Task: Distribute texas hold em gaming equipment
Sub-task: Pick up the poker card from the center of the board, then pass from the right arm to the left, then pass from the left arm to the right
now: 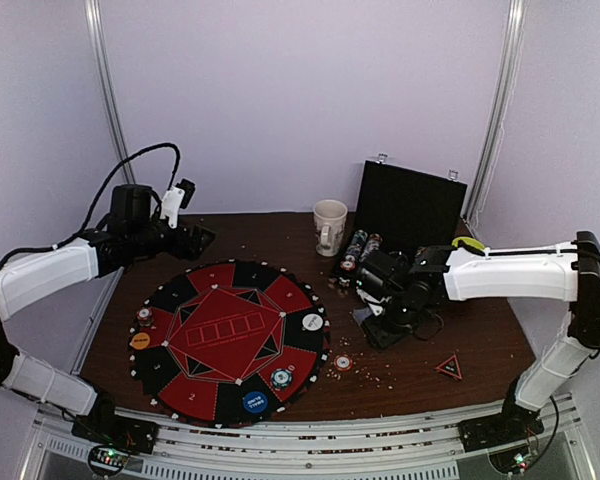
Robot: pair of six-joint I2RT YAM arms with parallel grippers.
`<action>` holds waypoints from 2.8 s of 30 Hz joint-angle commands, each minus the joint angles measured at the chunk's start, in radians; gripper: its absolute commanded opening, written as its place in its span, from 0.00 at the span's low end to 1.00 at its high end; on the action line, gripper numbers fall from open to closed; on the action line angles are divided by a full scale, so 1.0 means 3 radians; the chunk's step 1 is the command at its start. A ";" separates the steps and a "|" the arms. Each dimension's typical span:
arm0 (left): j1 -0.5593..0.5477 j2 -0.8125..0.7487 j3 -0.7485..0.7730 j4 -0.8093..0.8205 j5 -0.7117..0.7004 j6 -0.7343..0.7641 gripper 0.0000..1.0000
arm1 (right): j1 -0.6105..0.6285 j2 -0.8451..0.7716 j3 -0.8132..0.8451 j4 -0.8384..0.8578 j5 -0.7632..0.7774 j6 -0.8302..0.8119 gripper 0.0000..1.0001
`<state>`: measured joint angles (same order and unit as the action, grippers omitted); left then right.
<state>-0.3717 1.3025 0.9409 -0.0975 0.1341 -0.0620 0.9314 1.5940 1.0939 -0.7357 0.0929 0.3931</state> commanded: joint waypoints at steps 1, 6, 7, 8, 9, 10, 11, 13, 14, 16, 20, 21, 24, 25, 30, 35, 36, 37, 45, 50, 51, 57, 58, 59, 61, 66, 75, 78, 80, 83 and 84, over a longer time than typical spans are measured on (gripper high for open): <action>-0.0085 0.0196 0.0160 0.0177 0.0761 -0.0671 0.79 | 0.0232 0.0101 0.0535 -0.0066 0.0264 -0.0644 0.53; -0.0304 0.0345 0.0173 0.0429 0.1422 -0.1132 0.85 | 0.0433 0.0319 0.1016 0.0002 0.0257 -0.1132 0.53; -0.0348 0.0369 0.0148 0.0535 0.1556 -0.1221 0.87 | 0.0462 0.0354 0.1097 0.0015 0.0264 -0.1191 0.53; -0.0389 0.0398 0.0123 0.0636 0.1656 -0.1302 0.88 | 0.0493 0.0393 0.1154 0.0018 0.0272 -0.1241 0.53; -0.0437 0.0437 0.0104 0.0729 0.1739 -0.1370 0.90 | 0.0521 0.0421 0.1203 0.0018 0.0278 -0.1283 0.53; -0.0480 0.0482 0.0084 0.0812 0.1815 -0.1420 0.90 | 0.0544 0.0446 0.1243 0.0027 0.0278 -0.1311 0.53; -0.0524 0.0530 0.0071 0.0879 0.1887 -0.1451 0.91 | 0.0579 0.0460 0.1270 0.0045 0.0278 -0.1338 0.53; -0.0610 0.0641 0.0063 0.0967 0.2032 -0.1516 0.91 | 0.0622 0.0465 0.1290 0.0117 0.0293 -0.1394 0.53; -0.0633 0.0701 0.0056 0.1007 0.2108 -0.1561 0.91 | 0.0641 0.0458 0.1288 0.0159 0.0318 -0.1421 0.53; -0.0670 0.0802 0.0062 0.1074 0.2242 -0.1601 0.91 | 0.0665 0.0458 0.1301 0.0212 0.0350 -0.1476 0.53; -0.0705 0.0949 0.0058 0.1141 0.2431 -0.1626 0.87 | 0.0687 0.0508 0.1385 0.0215 0.0365 -0.1575 0.53; -0.0709 0.0967 0.0052 0.1149 0.2440 -0.1624 0.85 | 0.0685 0.0519 0.1401 0.0213 0.0365 -0.1593 0.53; -0.0739 0.1024 0.0040 0.1170 0.2508 -0.1610 0.82 | 0.0695 0.0538 0.1414 0.0242 0.0365 -0.1637 0.52; -0.0749 0.1045 0.0041 0.1178 0.2540 -0.1613 0.82 | 0.0698 0.0547 0.1423 0.0242 0.0365 -0.1645 0.52; -0.0797 0.1118 0.0035 0.1229 0.2656 -0.1623 0.85 | 0.0695 0.0591 0.1431 0.0250 0.0376 -0.1688 0.52; -0.0809 0.1165 0.0004 0.1271 0.2742 -0.1592 0.85 | 0.0695 0.0626 0.1448 0.0289 0.0376 -0.1713 0.52; -0.0813 0.1177 0.0003 0.1268 0.2751 -0.1585 0.85 | 0.0697 0.0624 0.1454 0.0292 0.0370 -0.1726 0.52; -0.0824 0.1188 0.0003 0.1255 0.2751 -0.1566 0.84 | 0.0696 0.0628 0.1467 0.0295 0.0373 -0.1732 0.52; -0.0908 0.1374 0.0198 0.0921 0.2668 -0.1316 0.66 | 0.0704 0.0688 0.1540 0.0270 0.0394 -0.1815 0.52; -0.0934 0.1397 0.0249 0.0883 0.2807 -0.1233 0.47 | 0.0709 0.0680 0.1530 0.0285 0.0447 -0.1854 0.52; -0.0938 0.1391 0.0257 0.0870 0.2840 -0.1200 0.43 | 0.0706 0.0679 0.1521 0.0291 0.0462 -0.1855 0.52; -0.0954 0.1346 0.0237 0.0870 0.3010 -0.1133 0.00 | 0.0705 0.0613 0.1454 0.0366 0.0517 -0.1846 0.52; -0.0951 0.1332 0.0232 0.0883 0.3022 -0.1145 0.00 | 0.0706 0.0584 0.1430 0.0397 0.0524 -0.1842 0.55; -0.0950 0.1317 0.0217 0.0900 0.3016 -0.1168 0.00 | 0.0704 0.0543 0.1389 0.0445 0.0541 -0.1838 0.65; -0.0943 0.1271 0.0191 0.0997 0.2970 -0.1257 0.00 | 0.0701 0.0397 0.1238 0.0672 0.0589 -0.1835 0.91; -0.0923 0.1172 0.0106 0.1527 0.3060 -0.1637 0.00 | 0.0687 -0.0333 0.0228 0.1841 0.0459 -0.2061 1.00; -0.0925 0.0986 0.0140 0.1661 0.2932 -0.1778 0.00 | 0.0393 -0.1209 -0.1277 0.4054 -0.0246 -0.2436 1.00; -0.0925 0.0938 0.0134 0.1720 0.2901 -0.1852 0.00 | 0.0388 -0.1067 -0.1163 0.3959 -0.0212 -0.2549 1.00; -0.0924 0.0913 0.0127 0.1779 0.2888 -0.1902 0.00 | 0.0387 -0.1012 -0.1166 0.4087 -0.0262 -0.2586 1.00; -0.0928 0.0891 0.0128 0.1820 0.2861 -0.1935 0.00 | 0.0367 -0.0902 -0.1164 0.4256 -0.0349 -0.2608 1.00; -0.0924 0.0884 0.0126 0.1826 0.2846 -0.1941 0.00 | 0.0360 -0.0860 -0.1133 0.4244 -0.0398 -0.2609 1.00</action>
<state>-0.6491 1.6028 0.9756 0.3672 1.0023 -0.6167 1.0473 1.3006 0.7273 0.4343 0.0322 -0.3611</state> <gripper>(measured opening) 0.090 0.999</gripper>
